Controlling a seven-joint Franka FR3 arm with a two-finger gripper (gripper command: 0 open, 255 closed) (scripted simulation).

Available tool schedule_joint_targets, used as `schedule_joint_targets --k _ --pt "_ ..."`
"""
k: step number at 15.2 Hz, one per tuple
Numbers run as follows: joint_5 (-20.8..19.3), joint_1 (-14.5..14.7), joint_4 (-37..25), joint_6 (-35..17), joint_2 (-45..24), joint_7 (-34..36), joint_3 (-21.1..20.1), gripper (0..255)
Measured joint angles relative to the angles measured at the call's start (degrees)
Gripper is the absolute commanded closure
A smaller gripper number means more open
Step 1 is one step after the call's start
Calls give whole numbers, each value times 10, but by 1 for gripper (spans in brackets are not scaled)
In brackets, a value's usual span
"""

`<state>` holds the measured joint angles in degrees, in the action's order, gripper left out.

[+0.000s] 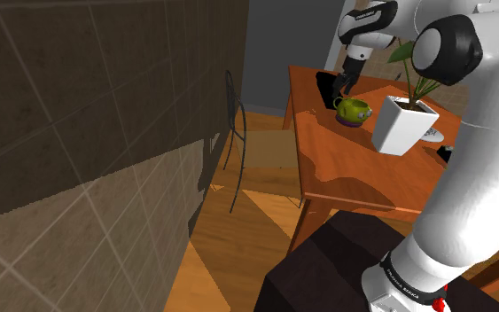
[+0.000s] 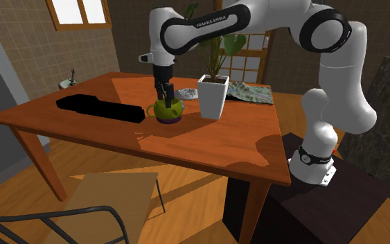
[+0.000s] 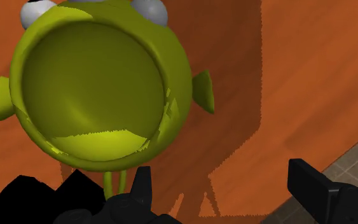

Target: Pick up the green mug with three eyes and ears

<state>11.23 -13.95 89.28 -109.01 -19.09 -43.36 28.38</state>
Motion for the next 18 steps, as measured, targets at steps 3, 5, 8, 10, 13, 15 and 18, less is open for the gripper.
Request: schedule_joint_targets --k 3,5,8,10,13,15,18 --pt "33 -39 -93 25 -77 -25 -5 0" --pt "52 -71 -173 51 -133 -36 -10 0" --pt "69 -103 -254 75 -193 -42 -18 0" --pt "72 -105 -254 68 -200 -44 -20 0" --pt "74 -104 -240 50 -205 -48 -21 0" --pt "76 -103 -228 37 -207 -50 -22 0" --pt "76 -101 -222 31 -206 -50 -22 255"
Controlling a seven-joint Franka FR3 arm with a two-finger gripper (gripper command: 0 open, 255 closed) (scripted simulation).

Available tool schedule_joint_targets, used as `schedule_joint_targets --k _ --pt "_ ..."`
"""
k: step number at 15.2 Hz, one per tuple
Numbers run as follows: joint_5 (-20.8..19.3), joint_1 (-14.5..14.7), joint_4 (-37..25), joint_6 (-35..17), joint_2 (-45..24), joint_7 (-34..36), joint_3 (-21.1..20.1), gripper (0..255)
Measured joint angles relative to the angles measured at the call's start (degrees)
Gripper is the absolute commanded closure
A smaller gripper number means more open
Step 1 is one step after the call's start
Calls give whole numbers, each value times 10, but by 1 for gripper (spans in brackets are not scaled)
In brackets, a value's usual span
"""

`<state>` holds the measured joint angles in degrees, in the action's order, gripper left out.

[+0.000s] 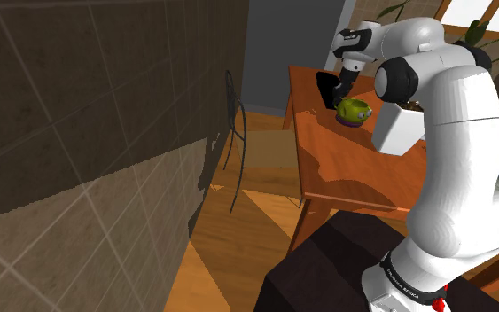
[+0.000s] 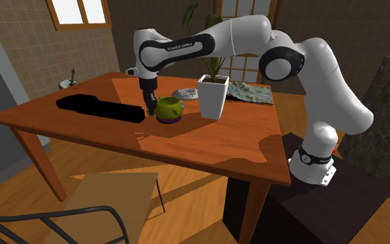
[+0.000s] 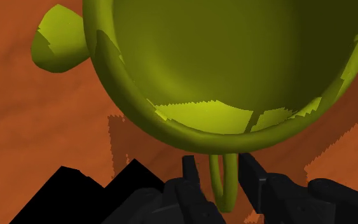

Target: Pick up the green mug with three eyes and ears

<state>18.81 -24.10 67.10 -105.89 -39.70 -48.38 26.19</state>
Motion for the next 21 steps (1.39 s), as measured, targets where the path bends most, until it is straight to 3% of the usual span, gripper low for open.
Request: schedule_joint_targets --k 11,21 --pt "-2 0 -9 12 3 2 1 255" --pt "-2 -20 -107 96 -8 14 0 255"
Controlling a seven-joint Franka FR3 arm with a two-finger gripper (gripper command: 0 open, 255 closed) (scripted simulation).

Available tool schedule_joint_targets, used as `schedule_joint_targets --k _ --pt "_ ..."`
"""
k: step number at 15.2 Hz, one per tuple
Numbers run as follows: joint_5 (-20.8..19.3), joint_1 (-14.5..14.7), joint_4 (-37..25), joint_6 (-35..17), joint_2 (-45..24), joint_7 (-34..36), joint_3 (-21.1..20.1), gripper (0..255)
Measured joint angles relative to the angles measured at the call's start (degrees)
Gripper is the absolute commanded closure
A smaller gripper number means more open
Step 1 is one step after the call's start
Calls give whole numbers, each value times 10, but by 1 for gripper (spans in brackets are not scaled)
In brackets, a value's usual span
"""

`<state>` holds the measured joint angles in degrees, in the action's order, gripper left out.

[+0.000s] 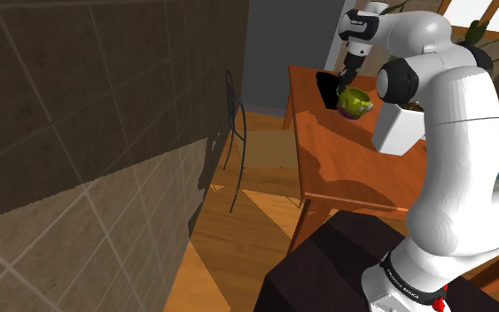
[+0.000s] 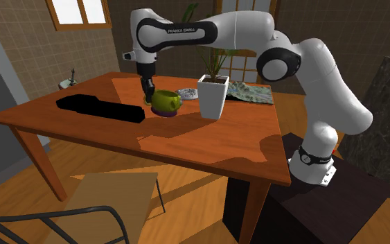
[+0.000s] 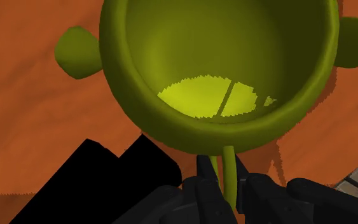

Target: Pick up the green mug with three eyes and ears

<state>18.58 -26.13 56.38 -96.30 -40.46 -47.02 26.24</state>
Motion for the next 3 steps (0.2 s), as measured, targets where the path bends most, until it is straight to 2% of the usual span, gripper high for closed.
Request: schedule_joint_targets --k 3 --pt "1 -7 -28 22 -5 2 -1 255"
